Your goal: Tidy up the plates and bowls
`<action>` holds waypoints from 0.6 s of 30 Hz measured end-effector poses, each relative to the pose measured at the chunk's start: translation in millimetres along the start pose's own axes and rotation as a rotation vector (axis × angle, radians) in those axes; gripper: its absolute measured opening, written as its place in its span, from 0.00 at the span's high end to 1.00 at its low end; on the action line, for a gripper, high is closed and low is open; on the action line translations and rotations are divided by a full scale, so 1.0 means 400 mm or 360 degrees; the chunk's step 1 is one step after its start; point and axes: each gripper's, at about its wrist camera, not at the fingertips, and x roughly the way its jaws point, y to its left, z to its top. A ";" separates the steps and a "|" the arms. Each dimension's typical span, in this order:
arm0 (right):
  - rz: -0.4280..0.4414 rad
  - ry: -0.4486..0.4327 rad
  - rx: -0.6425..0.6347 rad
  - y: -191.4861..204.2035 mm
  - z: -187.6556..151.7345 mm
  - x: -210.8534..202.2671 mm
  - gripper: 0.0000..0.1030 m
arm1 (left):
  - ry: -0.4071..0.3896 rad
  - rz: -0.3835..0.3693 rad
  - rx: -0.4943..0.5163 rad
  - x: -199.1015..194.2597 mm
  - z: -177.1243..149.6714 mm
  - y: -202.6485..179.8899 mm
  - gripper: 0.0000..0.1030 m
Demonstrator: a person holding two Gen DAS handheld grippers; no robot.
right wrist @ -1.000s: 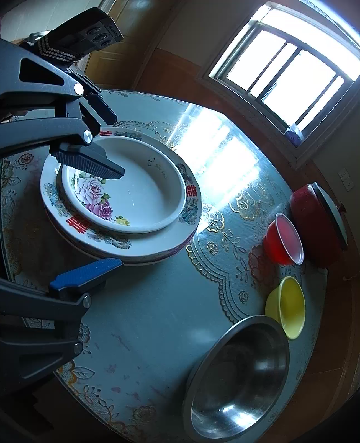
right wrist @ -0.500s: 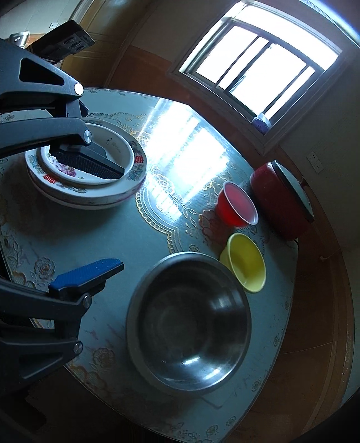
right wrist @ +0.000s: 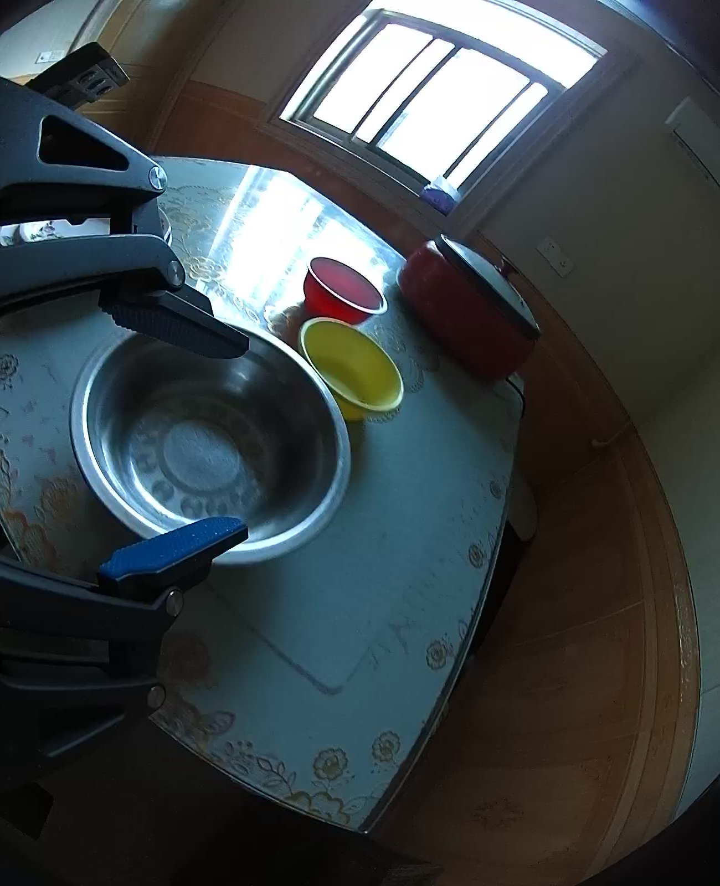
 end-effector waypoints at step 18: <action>0.0063 0.0322 -0.0260 -0.069 0.048 0.170 0.71 | 0.0133 -0.0202 -0.0166 0.220 0.102 -0.128 0.44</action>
